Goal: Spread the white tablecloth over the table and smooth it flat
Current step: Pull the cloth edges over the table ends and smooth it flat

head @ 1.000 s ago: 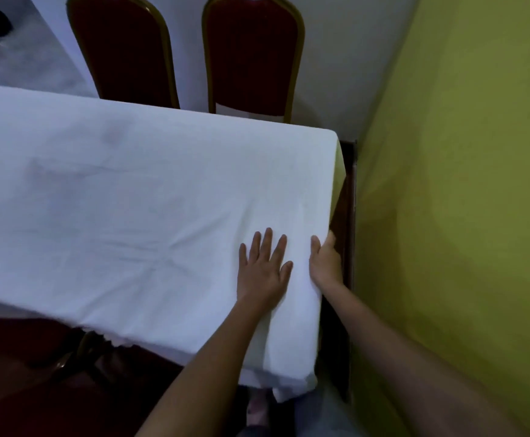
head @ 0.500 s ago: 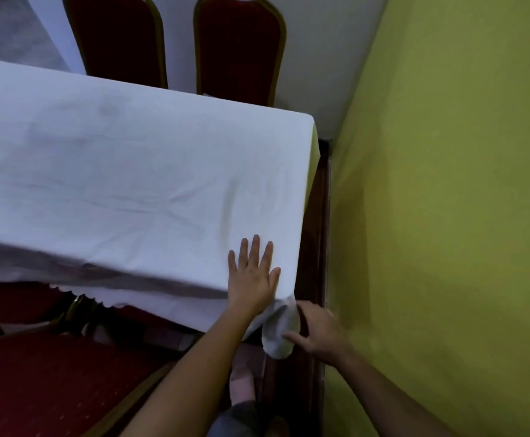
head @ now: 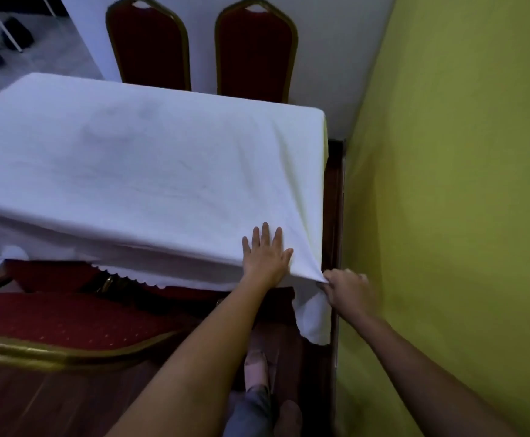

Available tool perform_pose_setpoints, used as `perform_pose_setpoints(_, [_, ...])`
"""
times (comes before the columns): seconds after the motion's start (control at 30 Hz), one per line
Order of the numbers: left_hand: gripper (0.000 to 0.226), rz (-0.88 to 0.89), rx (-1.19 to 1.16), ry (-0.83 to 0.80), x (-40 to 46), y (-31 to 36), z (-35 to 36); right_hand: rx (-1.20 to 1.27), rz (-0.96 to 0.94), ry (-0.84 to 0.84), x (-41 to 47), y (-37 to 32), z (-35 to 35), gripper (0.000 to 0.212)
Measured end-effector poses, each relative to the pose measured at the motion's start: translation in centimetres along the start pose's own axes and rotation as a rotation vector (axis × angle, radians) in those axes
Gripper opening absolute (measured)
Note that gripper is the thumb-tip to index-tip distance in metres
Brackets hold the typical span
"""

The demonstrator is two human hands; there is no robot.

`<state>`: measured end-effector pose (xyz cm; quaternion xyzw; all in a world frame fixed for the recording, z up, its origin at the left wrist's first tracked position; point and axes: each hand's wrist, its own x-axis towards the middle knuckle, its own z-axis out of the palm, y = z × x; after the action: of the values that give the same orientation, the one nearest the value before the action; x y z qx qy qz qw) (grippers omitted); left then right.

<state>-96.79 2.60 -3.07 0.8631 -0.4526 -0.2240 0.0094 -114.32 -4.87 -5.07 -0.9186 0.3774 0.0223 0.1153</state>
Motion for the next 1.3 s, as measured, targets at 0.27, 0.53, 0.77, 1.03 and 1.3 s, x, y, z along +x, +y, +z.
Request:
perform_pose_setpoints(0.27, [0.060, 0.040, 0.085, -0.083, -1.6, -0.6, 1.3, -0.227, 0.151, -0.341, -1.3, 0.5, 0.9, 0.023])
perform_pose_setpoints(0.53, [0.062, -0.017, 0.061, -0.026, -2.3, -0.7, 1.9, -0.169, 0.092, -0.169, 2.3, -2.3, -0.9, 0.058])
perform_pose_setpoints(0.77, [0.068, -0.100, 0.046, -0.084, -1.7, -2.0, 0.9, -0.089, -0.067, -0.362, 2.8, -4.3, 0.1, 0.073])
perform_pose_setpoints(1.03, [0.071, -0.060, -0.011, -0.081, -3.6, -2.7, 1.9, -0.198, -0.014, -0.362, 3.2, -6.4, -1.1, 0.073])
perform_pose_setpoints(1.3, [0.065, -0.002, 0.043, -0.132, -3.6, -3.4, 0.2, -0.321, -0.026, -0.392, 3.1, -6.6, -1.9, 0.075])
